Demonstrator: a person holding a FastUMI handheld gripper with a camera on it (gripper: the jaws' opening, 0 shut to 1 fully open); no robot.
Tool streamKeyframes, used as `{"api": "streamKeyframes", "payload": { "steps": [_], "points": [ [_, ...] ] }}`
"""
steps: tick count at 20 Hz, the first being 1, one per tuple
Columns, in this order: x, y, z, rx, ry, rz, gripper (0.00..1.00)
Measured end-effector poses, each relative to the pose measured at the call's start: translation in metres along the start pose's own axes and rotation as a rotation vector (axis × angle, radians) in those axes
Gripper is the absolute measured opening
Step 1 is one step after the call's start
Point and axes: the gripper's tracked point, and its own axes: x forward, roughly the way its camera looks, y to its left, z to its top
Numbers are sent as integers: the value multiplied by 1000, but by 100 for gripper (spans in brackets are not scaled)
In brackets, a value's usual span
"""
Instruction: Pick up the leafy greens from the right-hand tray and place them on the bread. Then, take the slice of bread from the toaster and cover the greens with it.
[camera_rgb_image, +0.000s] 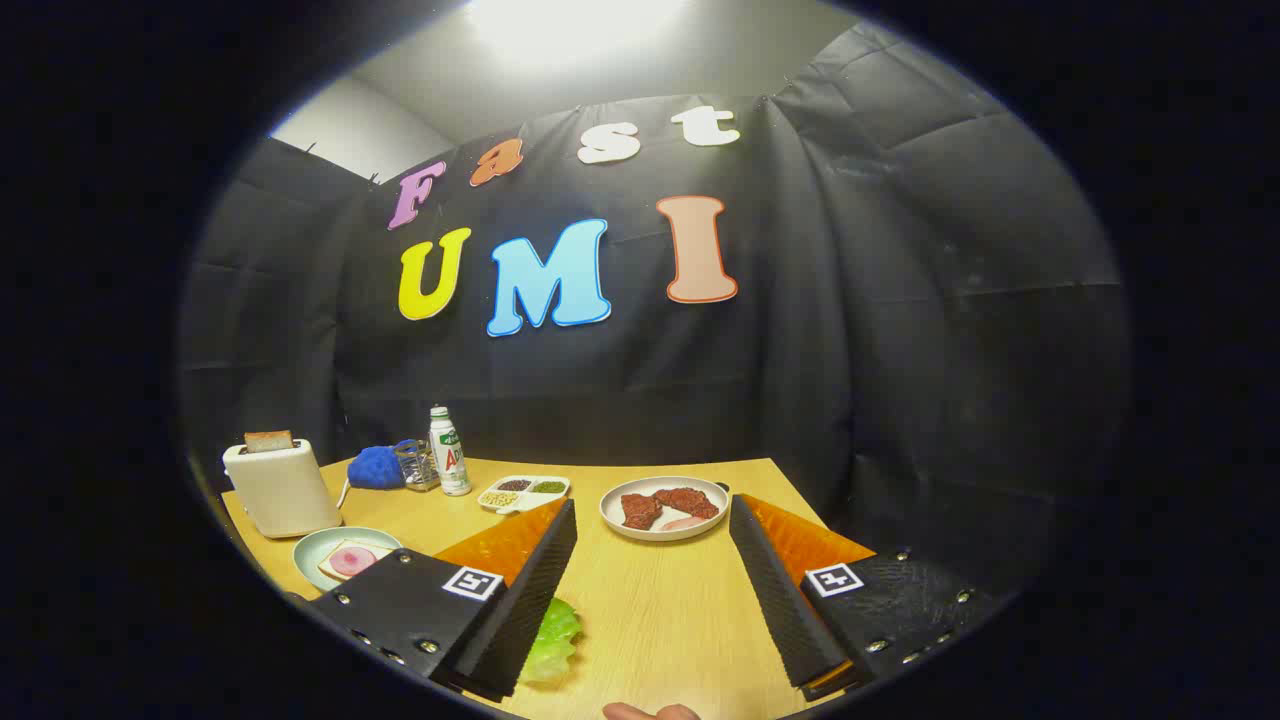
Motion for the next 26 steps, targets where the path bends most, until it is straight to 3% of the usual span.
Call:
{"api": "streamKeyframes", "payload": {
  "steps": [12,20,26],
  "points": [
    [2,24,13,-54,-27,-2,95],
    [5,68,-32,-137,141,183,95],
    [7,90,-84,-284,404,347,95]
  ]
}}
